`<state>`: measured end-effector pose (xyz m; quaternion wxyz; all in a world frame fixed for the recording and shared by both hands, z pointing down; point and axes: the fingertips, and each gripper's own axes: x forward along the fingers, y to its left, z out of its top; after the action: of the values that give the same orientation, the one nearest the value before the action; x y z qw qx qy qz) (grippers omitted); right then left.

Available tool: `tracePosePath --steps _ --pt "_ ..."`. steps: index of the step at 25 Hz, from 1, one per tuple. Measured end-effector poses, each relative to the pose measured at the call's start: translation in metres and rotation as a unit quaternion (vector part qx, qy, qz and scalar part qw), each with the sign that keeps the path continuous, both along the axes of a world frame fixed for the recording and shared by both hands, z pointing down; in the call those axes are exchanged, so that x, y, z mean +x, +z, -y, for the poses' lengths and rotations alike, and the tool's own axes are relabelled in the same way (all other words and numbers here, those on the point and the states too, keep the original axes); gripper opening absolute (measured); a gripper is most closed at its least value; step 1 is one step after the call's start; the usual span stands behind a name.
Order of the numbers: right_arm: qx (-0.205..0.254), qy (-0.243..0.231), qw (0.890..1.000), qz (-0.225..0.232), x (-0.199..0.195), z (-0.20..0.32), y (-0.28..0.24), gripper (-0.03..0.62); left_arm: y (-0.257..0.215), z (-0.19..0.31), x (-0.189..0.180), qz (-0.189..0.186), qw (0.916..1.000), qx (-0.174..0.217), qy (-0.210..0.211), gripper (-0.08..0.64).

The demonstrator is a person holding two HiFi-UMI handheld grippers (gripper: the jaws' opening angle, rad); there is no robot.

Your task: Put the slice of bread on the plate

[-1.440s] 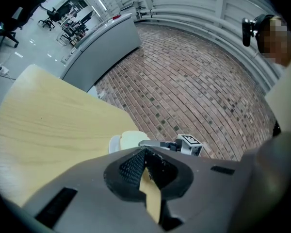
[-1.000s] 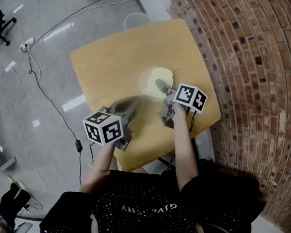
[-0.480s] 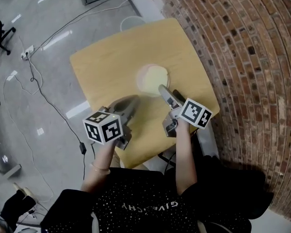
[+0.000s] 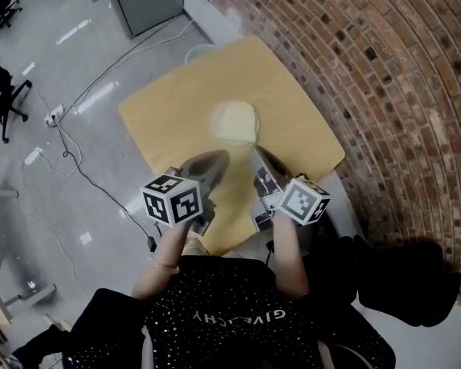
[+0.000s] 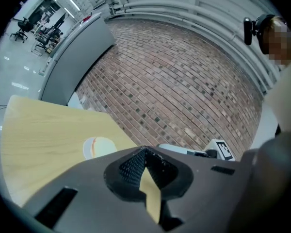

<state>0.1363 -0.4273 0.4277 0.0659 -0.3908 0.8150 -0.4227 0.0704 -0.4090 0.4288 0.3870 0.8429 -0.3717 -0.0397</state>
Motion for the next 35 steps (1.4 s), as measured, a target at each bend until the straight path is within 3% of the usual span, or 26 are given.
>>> tracePosePath --steps 9,15,35 --pt "0.084 -0.001 0.996 -0.043 0.000 -0.056 -0.039 0.015 -0.045 -0.036 0.022 0.020 0.9974 0.064 0.027 0.011" --pt "0.115 0.012 0.987 -0.114 0.013 -0.067 -0.048 0.014 -0.054 -0.041 0.025 0.019 0.9962 0.082 0.024 0.011" --pt "0.062 0.022 0.992 -0.111 0.020 -0.082 -0.029 0.014 -0.037 -0.054 0.026 0.010 0.9976 0.060 0.032 0.011"
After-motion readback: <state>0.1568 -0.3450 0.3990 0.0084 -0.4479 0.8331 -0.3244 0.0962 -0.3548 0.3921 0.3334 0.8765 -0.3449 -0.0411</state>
